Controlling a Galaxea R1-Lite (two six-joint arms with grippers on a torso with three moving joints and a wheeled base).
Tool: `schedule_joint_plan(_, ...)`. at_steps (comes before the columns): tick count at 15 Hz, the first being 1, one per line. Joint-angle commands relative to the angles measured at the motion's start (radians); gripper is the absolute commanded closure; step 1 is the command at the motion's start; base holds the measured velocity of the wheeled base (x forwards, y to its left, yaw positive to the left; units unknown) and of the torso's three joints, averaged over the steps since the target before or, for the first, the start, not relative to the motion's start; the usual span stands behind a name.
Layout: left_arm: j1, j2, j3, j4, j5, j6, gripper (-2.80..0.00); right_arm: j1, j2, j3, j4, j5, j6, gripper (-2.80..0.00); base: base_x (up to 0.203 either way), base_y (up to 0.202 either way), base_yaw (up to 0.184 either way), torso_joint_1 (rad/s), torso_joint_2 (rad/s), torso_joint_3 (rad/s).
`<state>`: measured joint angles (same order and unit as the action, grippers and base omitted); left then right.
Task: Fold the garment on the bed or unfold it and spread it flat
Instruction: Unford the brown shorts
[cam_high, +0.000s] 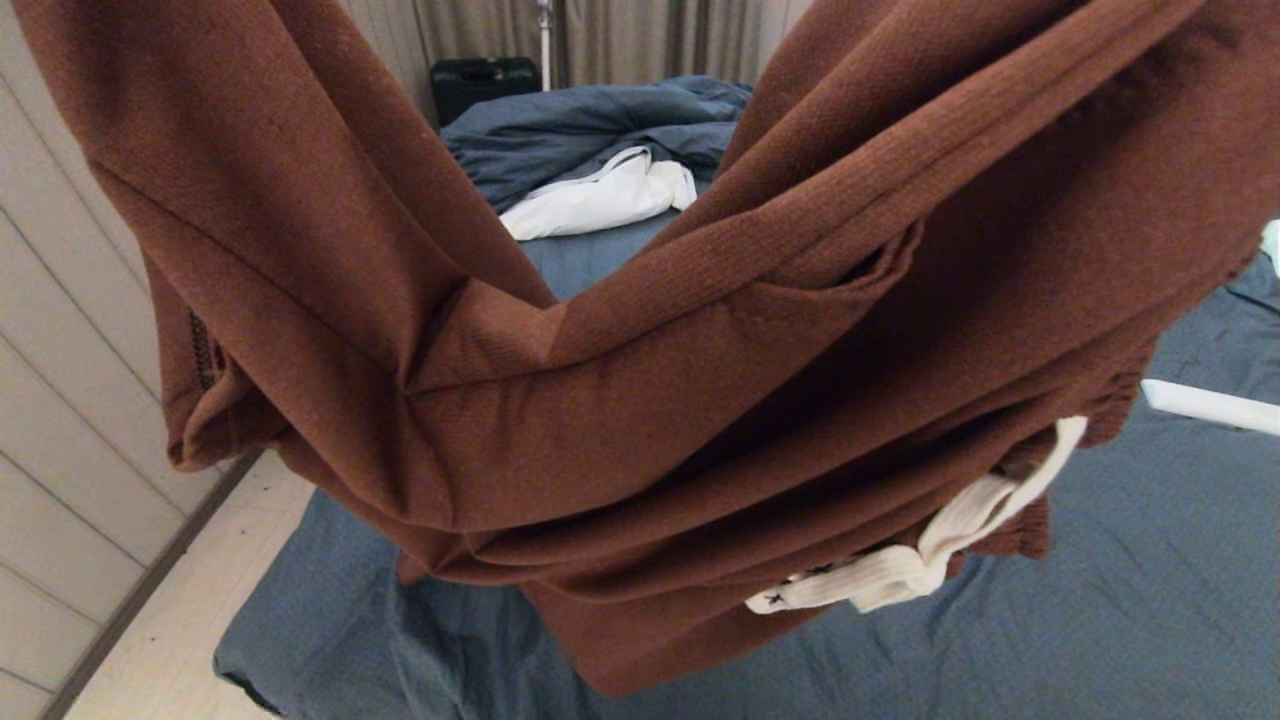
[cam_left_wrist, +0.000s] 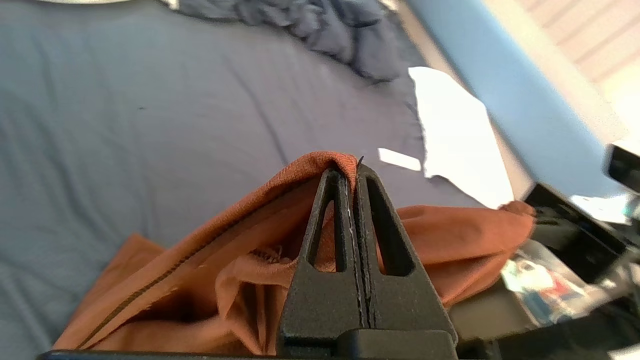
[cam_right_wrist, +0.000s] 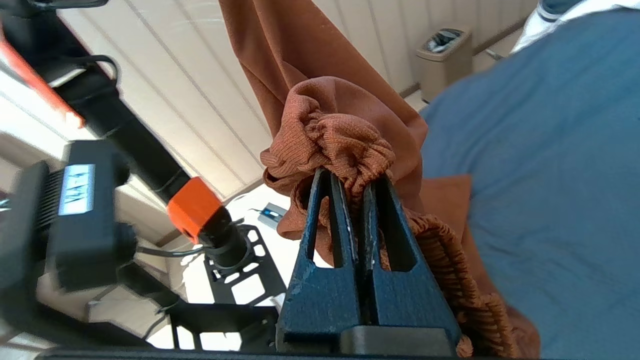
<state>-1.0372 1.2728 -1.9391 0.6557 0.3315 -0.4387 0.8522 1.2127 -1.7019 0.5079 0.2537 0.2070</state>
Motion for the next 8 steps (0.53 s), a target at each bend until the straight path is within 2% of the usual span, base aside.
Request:
schedule_joint_plan(1,-0.034,-0.018,-0.001,0.001,0.003,-0.003,0.00,0.010,-0.021,-0.002,0.004,0.014,0.002,0.00,0.000,0.000,0.000,0.000,0.00,0.000)
schedule_joint_plan(5,-0.073,-0.014,-0.001,-0.026,-0.005,0.022,0.00,0.013,-0.024,0.001,0.006,0.058,0.003,0.00,0.000,0.000,0.000,0.000,0.00,0.000)
schedule_joint_plan(8,-0.115,-0.019,-0.001,-0.030,-0.084,0.037,0.00,0.056,-0.025,-0.009,0.009,0.090,0.005,0.00,0.000,0.000,0.000,0.000,0.00,0.000)
